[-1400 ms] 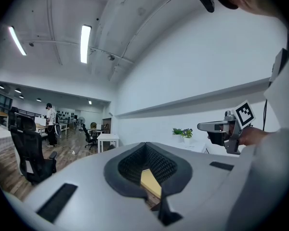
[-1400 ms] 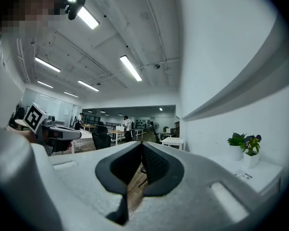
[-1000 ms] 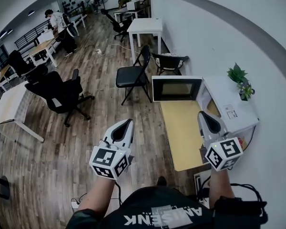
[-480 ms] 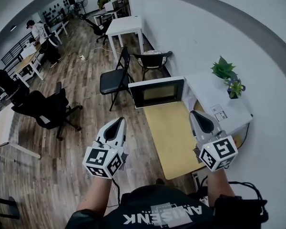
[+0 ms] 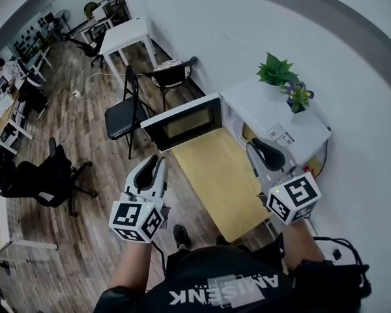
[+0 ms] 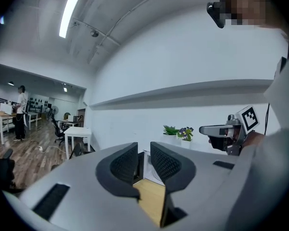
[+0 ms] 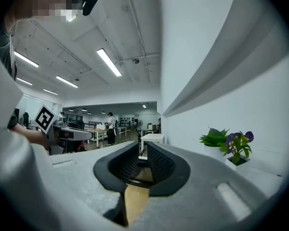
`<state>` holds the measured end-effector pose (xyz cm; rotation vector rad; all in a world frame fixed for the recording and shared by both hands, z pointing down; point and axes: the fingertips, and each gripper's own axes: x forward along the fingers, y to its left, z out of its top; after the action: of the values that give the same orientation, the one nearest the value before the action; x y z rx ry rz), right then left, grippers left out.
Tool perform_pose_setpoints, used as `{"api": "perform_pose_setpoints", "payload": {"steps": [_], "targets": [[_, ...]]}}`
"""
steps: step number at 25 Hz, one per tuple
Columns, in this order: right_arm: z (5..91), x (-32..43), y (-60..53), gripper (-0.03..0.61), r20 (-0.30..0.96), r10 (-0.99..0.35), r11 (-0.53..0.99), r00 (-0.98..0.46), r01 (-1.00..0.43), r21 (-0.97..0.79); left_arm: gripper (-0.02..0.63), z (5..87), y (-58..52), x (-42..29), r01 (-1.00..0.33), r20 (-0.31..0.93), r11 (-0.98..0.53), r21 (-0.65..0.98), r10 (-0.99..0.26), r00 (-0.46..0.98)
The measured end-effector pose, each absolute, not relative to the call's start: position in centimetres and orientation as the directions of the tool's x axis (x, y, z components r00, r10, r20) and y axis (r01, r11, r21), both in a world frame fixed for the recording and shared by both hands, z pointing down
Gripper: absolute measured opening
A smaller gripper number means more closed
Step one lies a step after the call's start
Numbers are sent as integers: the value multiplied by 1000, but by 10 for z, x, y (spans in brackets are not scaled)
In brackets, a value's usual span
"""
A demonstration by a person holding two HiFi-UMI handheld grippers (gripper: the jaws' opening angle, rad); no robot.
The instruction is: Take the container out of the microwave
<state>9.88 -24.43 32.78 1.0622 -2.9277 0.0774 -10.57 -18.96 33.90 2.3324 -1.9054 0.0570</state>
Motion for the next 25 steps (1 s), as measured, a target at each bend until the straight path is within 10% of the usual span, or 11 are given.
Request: {"api": "perform_pose_setpoints", "payload": {"steps": [25], "targets": [[373,39,-295,172,193,-882,452,-430,-887,89,115,393,-284,-169,-793,191,-598,113,-771,608]]}}
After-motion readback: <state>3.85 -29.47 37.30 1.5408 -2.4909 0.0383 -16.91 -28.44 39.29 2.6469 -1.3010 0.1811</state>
